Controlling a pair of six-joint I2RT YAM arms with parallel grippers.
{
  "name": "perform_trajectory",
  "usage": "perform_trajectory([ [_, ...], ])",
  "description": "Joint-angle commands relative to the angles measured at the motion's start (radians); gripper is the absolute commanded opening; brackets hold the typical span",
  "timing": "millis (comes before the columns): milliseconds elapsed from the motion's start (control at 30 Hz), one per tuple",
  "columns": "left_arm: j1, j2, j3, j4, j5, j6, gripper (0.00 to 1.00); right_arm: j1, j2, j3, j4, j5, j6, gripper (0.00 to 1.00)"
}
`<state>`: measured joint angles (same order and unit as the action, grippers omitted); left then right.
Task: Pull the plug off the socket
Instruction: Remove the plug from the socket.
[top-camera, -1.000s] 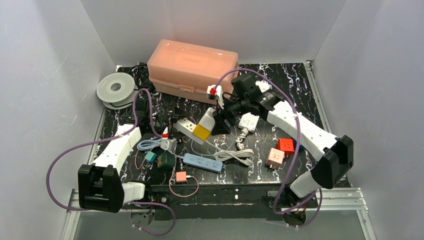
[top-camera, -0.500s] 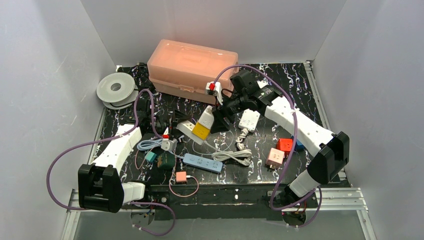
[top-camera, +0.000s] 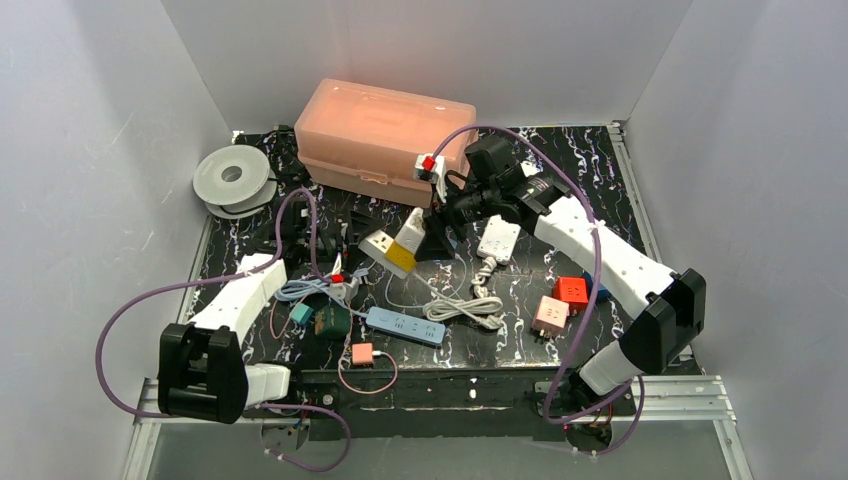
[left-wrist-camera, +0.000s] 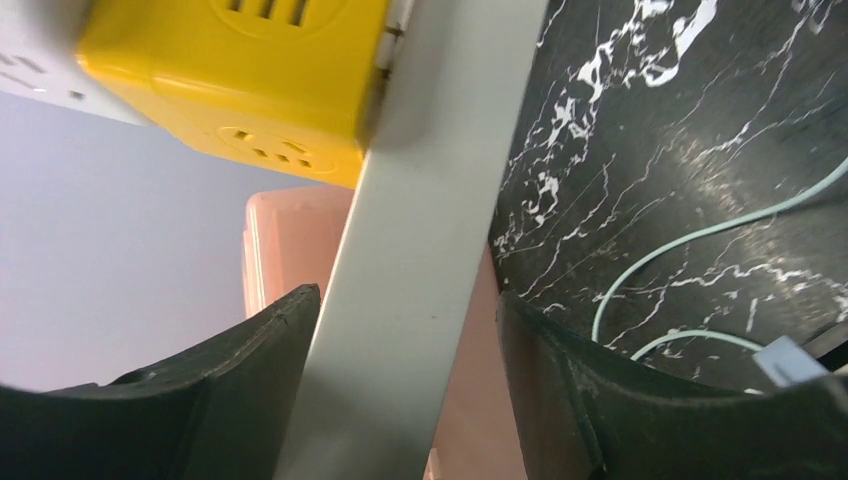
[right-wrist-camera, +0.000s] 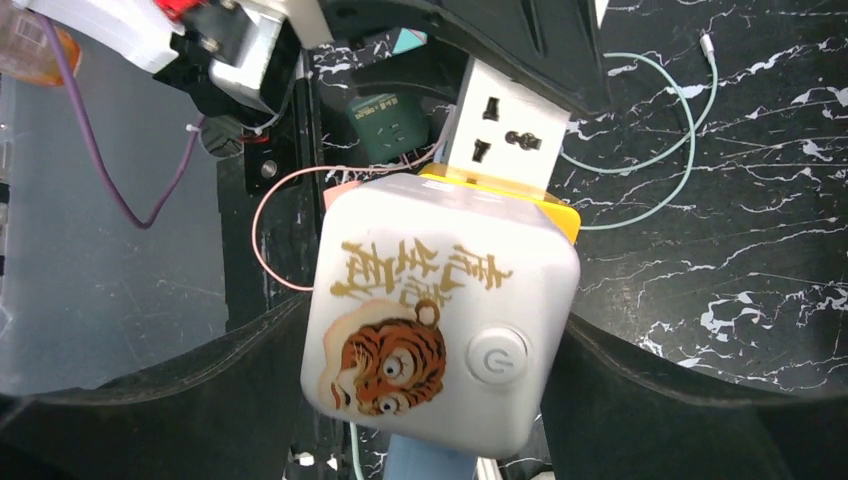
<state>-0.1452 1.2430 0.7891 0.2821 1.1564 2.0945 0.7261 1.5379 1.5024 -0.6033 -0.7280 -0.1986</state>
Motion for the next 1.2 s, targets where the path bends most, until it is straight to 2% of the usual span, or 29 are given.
perform_trajectory([
  [0,-0.007,0.006,-0.037,0.228,0.025,0.219,0.0,0.019,-0.076,-0.006,0.135,-0.098,0.047,0.83],
  [300,-0.006,-0.03,-0.059,0.343,-0.022,0.063,0.0,-0.012,-0.139,0.04,0.162,-0.029,0.083,0.87],
  [533,-0.007,-0.05,-0.089,0.344,-0.024,0.052,0.0,-0.056,-0.186,0.032,0.246,-0.02,0.178,0.88],
  [667,-0.007,-0.063,-0.103,0.358,-0.036,0.02,0.0,-0.101,-0.21,0.02,0.319,0.073,0.251,0.89],
  [767,-0.007,-0.066,-0.115,0.38,-0.053,-0.019,0.0,-0.183,-0.25,-0.047,0.429,0.106,0.338,0.89],
  [967,-0.008,-0.071,-0.143,0.299,-0.038,0.06,0.0,-0.243,-0.356,-0.271,0.573,0.162,0.469,0.89],
  [1033,-0.007,-0.058,-0.138,0.33,-0.052,0.025,0.0,-0.242,-0.417,-0.394,0.654,0.159,0.511,0.9],
  [1167,-0.007,-0.031,-0.125,0.459,-0.096,-0.117,0.0,-0.244,-0.576,-0.682,0.81,0.271,0.579,0.9],
])
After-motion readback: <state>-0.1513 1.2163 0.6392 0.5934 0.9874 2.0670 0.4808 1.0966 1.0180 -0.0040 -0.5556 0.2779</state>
